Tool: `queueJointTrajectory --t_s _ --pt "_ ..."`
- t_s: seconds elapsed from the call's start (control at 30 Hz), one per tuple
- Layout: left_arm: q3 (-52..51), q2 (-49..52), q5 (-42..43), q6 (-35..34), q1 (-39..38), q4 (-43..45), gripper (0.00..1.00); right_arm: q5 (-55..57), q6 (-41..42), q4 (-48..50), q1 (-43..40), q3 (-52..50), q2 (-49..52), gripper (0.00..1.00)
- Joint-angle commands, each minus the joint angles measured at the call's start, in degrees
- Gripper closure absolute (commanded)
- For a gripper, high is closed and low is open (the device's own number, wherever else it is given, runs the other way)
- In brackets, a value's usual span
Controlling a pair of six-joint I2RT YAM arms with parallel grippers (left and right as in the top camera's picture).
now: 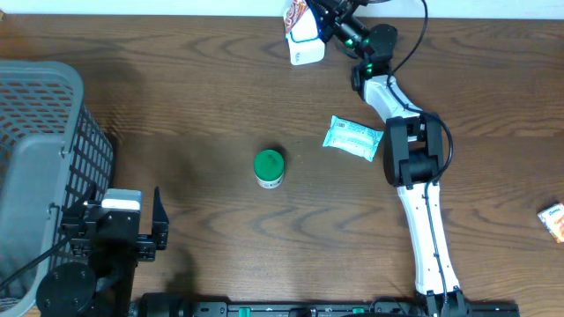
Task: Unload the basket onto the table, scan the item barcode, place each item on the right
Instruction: 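Hold the snack bar in front of the scanner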
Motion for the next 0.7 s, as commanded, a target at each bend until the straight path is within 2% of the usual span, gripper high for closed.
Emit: queueJointTrajectory --t_s 0.0,0.27,0.4,0.53,0.67 --pt "-0.17 -0.42 0.07 0.11 -0.22 0.02 0.14 -1.51 -1.44 2.27 -1.46 1.70 1.11 0.99" --pt "-0.17 -0.42 0.07 0.11 -0.22 -0.46 0.14 -4.17 2.43 8.92 -1.51 1.70 1.11 0.99" --pt "-0.17 -0.42 0.04 0.11 -0.22 -1.25 0.14 -5.38 5.92 15.89 -1.57 1.70 1.11 0.99" --pt "-0.17 -0.42 0.02 0.11 -0.22 -1.27 0.14 -6.32 5.86 14.43 -1.60 1.70 1.29 0.99" --pt "-0.17 -0.42 0.04 0.11 -0.22 -1.27 0.14 -6.64 0.83 10.16 -1.18 1.70 1.88 0.99"
